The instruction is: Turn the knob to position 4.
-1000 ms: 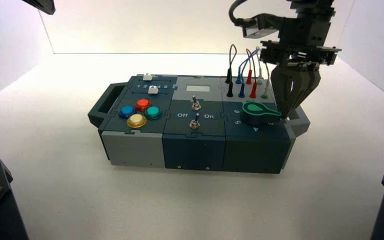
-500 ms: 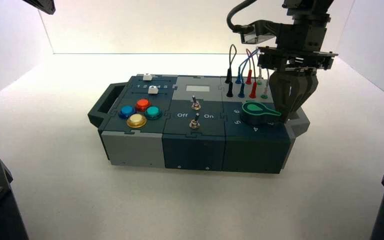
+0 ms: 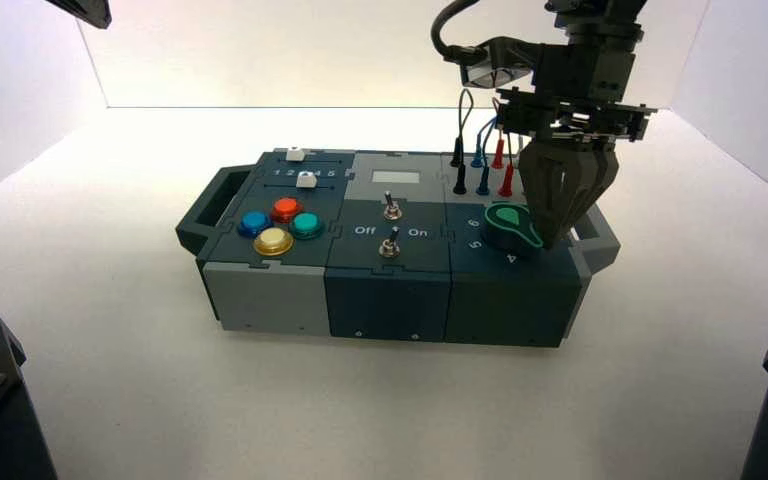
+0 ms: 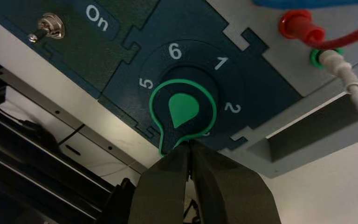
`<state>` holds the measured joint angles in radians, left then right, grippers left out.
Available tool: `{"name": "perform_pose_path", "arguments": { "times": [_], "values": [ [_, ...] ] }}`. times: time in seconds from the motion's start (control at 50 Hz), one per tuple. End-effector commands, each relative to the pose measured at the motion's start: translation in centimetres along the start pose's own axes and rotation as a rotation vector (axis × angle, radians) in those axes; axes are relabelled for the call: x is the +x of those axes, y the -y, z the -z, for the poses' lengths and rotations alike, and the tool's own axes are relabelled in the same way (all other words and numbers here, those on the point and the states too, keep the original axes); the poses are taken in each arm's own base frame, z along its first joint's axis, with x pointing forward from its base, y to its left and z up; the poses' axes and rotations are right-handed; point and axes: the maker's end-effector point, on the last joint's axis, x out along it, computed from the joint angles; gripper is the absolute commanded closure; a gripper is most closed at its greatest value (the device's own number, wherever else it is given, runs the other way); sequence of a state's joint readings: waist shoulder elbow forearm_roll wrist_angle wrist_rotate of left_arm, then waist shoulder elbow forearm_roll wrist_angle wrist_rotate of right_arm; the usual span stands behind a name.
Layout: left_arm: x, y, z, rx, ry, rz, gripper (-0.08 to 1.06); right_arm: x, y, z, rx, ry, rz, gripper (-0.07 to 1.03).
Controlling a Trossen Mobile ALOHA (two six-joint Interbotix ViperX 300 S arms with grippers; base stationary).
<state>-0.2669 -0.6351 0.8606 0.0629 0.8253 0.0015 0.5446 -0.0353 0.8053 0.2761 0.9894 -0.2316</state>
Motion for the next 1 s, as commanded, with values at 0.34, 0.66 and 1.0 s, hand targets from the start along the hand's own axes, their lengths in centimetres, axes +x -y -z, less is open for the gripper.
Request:
{"name": "perform_pose_path", "arguments": {
  "times": [0.34, 0.66, 1.0],
  "values": [
    [-0.5, -0.1, -1.0, 0.004, 0.035, -0.003, 1.01, -0.4, -0.6, 0.0, -0.006, -0.001, -0.017, 0.99],
    [-0.6, 0.0, -1.1, 0.004, 0.037, -0.002, 1.01, 0.0, -1.1, 0.8, 0.009, -0.031, -0.047, 0.99],
    [-0.7, -0.1, -1.4, 0.004, 0.045, -0.002, 1.01, -0.1, -1.5, 0.8, 0.02, -0.025, -0.067, 0.99]
  ]
}}
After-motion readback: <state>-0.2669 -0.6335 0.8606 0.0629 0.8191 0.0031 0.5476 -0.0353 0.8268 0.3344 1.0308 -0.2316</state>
